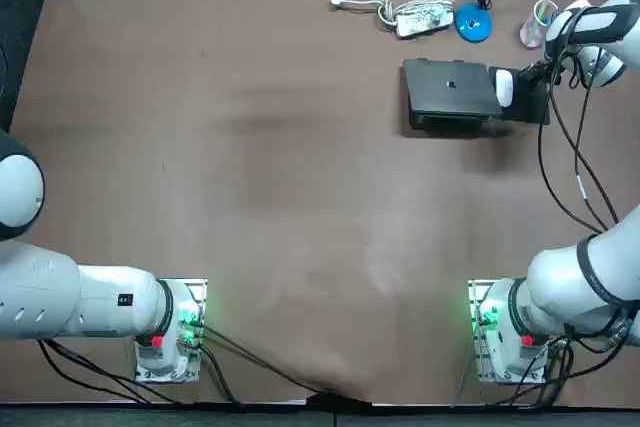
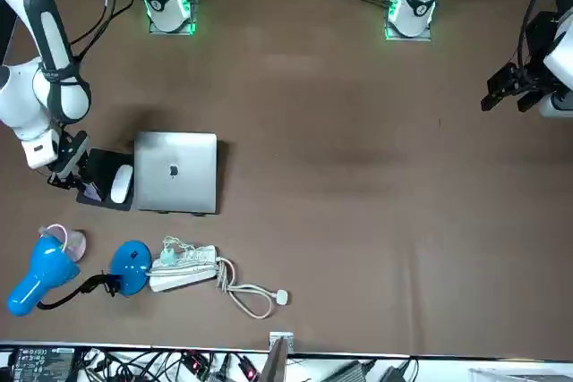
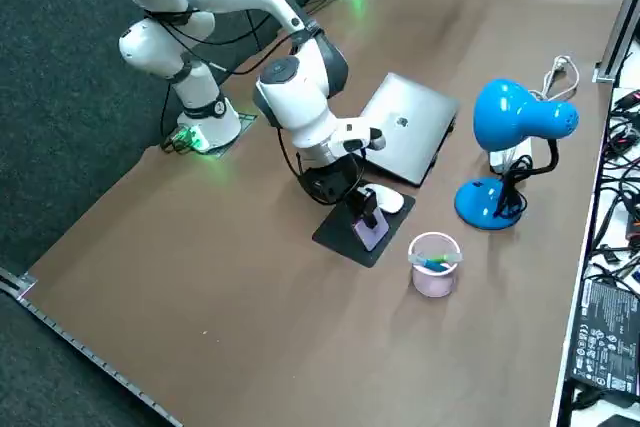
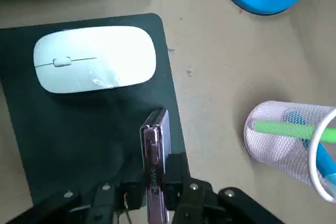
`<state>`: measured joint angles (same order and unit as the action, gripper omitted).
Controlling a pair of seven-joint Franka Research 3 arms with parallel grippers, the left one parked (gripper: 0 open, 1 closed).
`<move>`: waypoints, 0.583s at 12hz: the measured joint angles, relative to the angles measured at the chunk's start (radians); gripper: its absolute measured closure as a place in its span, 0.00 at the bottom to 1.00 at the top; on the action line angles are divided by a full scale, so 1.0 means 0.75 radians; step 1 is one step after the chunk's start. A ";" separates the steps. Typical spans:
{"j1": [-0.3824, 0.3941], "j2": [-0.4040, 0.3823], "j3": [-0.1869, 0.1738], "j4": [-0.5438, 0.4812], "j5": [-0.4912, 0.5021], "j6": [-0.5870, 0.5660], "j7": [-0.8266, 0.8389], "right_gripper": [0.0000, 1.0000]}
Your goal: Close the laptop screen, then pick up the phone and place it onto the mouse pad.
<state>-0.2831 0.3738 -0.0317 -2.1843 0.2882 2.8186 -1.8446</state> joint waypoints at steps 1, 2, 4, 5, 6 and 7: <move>0.000 0.000 0.000 0.000 0.000 0.000 0.000 0.78; 0.000 0.000 0.000 -0.001 0.000 0.000 -0.002 0.78; 0.000 0.000 0.000 -0.002 0.000 -0.001 -0.004 0.77; 0.001 -0.001 0.000 -0.002 0.000 -0.012 -0.004 0.72; 0.000 -0.001 0.000 -0.003 0.000 -0.040 -0.005 0.62; 0.000 -0.002 0.000 -0.003 0.000 -0.070 -0.006 0.51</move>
<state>-0.2828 0.3720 -0.0316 -2.1869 0.2883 2.7658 -1.8493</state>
